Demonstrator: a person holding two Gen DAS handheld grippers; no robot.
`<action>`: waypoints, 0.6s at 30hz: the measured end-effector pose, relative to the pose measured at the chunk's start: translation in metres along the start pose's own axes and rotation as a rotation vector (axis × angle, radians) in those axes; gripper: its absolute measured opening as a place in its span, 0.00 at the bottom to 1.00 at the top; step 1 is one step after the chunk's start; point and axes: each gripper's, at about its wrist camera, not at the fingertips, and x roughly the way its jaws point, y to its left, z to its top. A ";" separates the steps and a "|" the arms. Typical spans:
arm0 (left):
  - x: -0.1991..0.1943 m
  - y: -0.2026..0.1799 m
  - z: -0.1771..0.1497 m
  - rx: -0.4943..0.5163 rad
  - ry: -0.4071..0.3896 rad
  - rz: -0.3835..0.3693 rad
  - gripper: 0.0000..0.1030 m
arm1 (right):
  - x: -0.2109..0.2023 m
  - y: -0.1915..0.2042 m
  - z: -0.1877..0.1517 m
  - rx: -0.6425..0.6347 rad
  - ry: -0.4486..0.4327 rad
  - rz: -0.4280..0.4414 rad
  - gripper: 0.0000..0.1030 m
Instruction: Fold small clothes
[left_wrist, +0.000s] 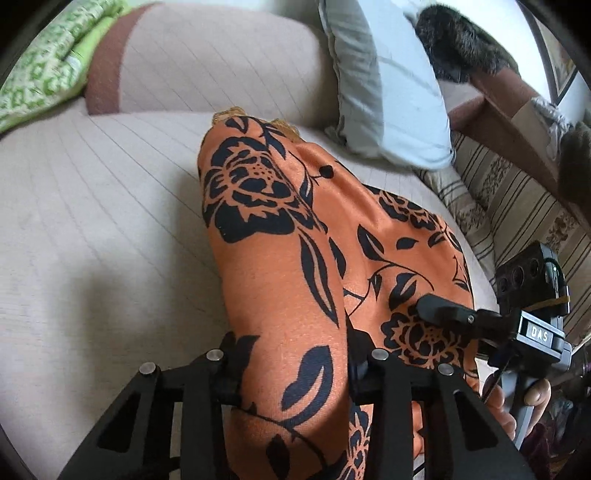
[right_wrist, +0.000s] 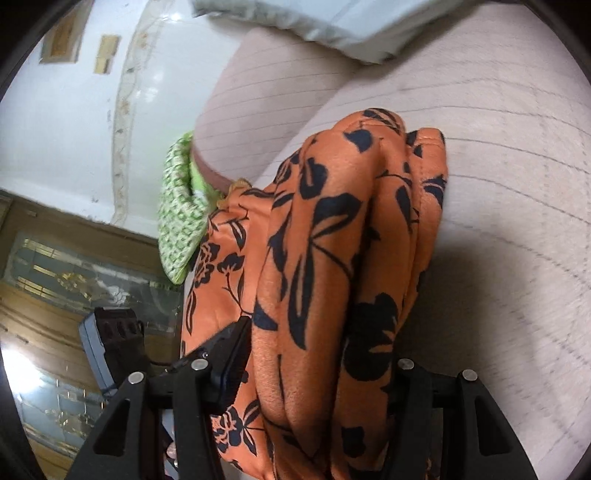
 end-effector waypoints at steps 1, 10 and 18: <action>-0.007 0.003 0.000 -0.003 -0.007 0.005 0.39 | 0.000 0.005 -0.002 -0.003 0.000 0.010 0.56; -0.055 0.036 -0.021 0.001 -0.064 0.107 0.39 | 0.017 0.060 -0.033 -0.051 0.017 0.093 0.56; -0.068 0.063 -0.039 0.003 -0.054 0.178 0.39 | 0.061 0.086 -0.062 -0.069 0.087 0.063 0.56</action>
